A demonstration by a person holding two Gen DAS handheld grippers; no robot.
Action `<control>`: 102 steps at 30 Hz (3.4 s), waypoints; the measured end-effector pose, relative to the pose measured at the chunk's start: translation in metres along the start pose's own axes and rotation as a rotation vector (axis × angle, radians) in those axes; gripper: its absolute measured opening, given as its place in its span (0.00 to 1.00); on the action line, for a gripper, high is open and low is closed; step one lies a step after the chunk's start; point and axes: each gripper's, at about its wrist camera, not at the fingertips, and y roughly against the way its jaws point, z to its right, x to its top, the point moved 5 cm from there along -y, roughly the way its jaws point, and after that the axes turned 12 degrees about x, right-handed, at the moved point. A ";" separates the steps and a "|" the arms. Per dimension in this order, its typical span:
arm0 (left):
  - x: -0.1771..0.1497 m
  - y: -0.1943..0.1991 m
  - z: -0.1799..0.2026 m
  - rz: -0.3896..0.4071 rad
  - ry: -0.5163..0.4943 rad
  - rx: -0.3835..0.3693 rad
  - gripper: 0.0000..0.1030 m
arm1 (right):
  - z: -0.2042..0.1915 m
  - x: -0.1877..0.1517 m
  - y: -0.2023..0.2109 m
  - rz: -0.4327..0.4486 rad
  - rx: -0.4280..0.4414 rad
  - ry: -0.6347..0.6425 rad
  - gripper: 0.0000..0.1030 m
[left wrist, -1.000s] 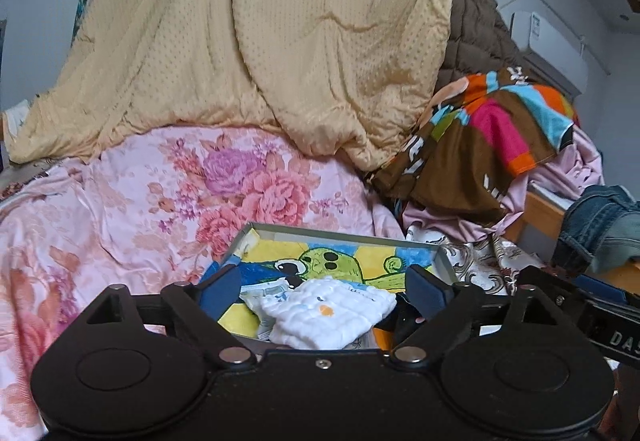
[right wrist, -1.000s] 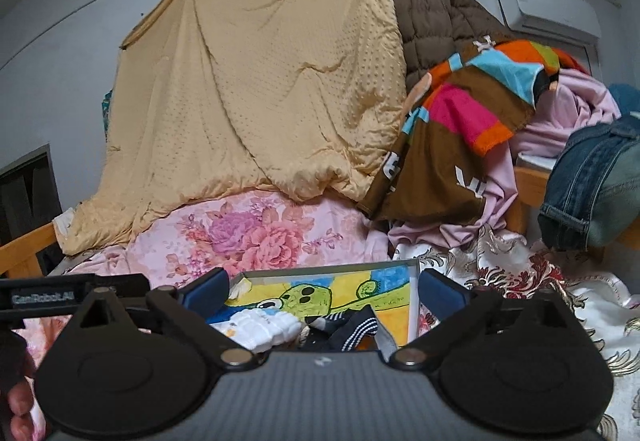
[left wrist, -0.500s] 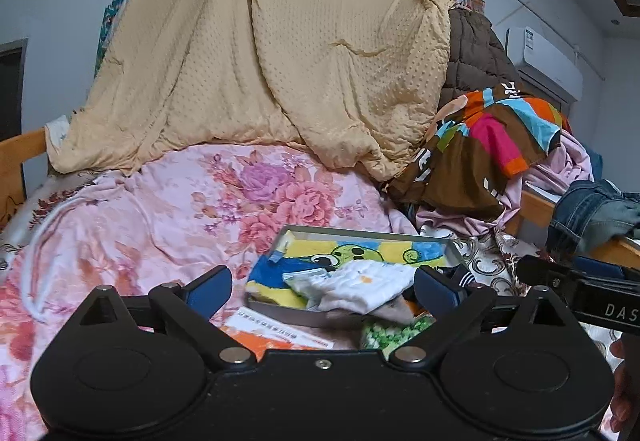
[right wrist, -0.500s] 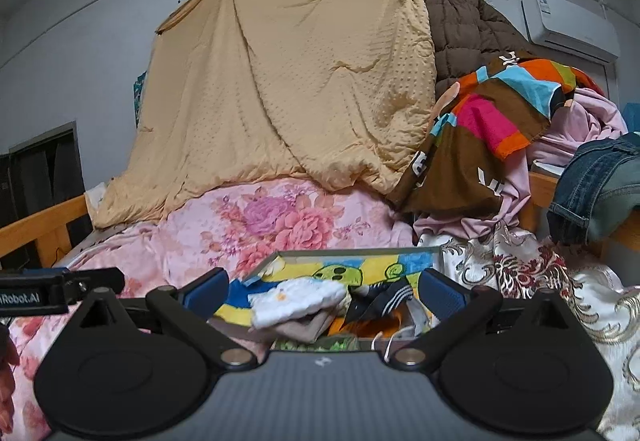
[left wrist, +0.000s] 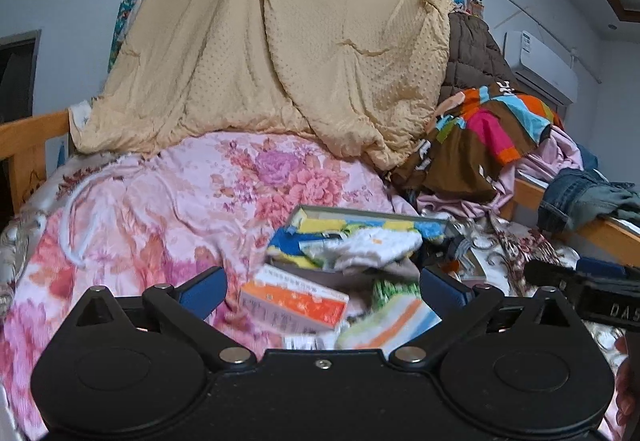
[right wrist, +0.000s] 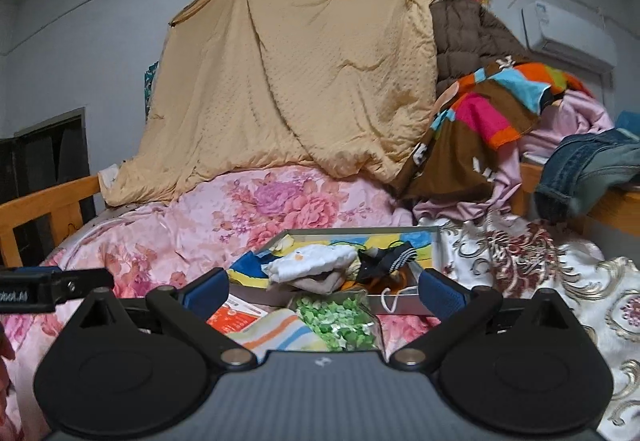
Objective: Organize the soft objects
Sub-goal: 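Withdraw both open tools from the tray back over the pile, then move the left tool toward the pastel striped sock while the right tool approaches the grey cloth, then grasp the pastel striped sock with the left tool while the right tool grasps the grey cloth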
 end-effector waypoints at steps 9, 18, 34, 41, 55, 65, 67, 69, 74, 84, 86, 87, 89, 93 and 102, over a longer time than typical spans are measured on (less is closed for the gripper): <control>-0.044 0.018 -0.019 -0.049 0.000 -0.015 0.99 | -0.012 -0.021 0.018 -0.033 -0.035 0.000 1.00; -0.070 0.012 -0.021 -0.187 0.010 -0.019 0.99 | -0.024 -0.047 0.025 -0.137 -0.017 -0.042 1.00; -0.075 0.002 -0.028 -0.238 0.016 0.044 0.99 | -0.034 -0.063 0.008 -0.221 0.027 -0.039 1.00; -0.075 0.000 -0.027 -0.236 0.007 0.065 0.99 | -0.034 -0.063 0.005 -0.220 0.029 -0.040 1.00; -0.076 -0.019 -0.023 -0.261 0.007 0.067 0.99 | -0.022 -0.066 -0.013 -0.256 0.026 -0.050 1.00; -0.063 -0.056 -0.022 -0.307 -0.014 -0.004 0.99 | -0.013 -0.074 -0.046 -0.301 0.043 0.014 1.00; -0.059 -0.065 -0.021 -0.306 -0.023 -0.029 0.99 | -0.012 -0.076 -0.051 -0.306 0.048 0.037 1.00; -0.056 -0.073 -0.019 -0.299 -0.038 -0.050 0.99 | -0.010 -0.077 -0.057 -0.312 0.051 0.058 1.00; -0.050 -0.090 -0.013 -0.256 -0.084 -0.119 0.99 | -0.003 -0.080 -0.066 -0.330 0.028 0.082 1.00; -0.057 -0.091 0.007 -0.215 -0.092 -0.228 0.99 | 0.025 -0.090 -0.075 -0.427 -0.102 0.045 1.00; -0.061 -0.091 0.014 -0.214 -0.127 -0.251 0.99 | 0.030 -0.093 -0.077 -0.451 -0.098 0.026 1.00; -0.064 -0.092 0.018 -0.221 -0.143 -0.265 0.99 | 0.032 -0.093 -0.078 -0.462 -0.094 0.017 1.00; -0.069 -0.095 0.024 -0.242 -0.162 -0.303 0.99 | 0.037 -0.093 -0.078 -0.474 -0.083 0.011 1.00; -0.074 -0.096 0.031 -0.233 -0.186 -0.330 0.99 | 0.043 -0.094 -0.082 -0.523 -0.050 0.024 1.00; -0.085 -0.094 0.064 -0.138 -0.379 -0.449 0.99 | 0.050 -0.101 -0.092 -0.579 -0.031 0.072 1.00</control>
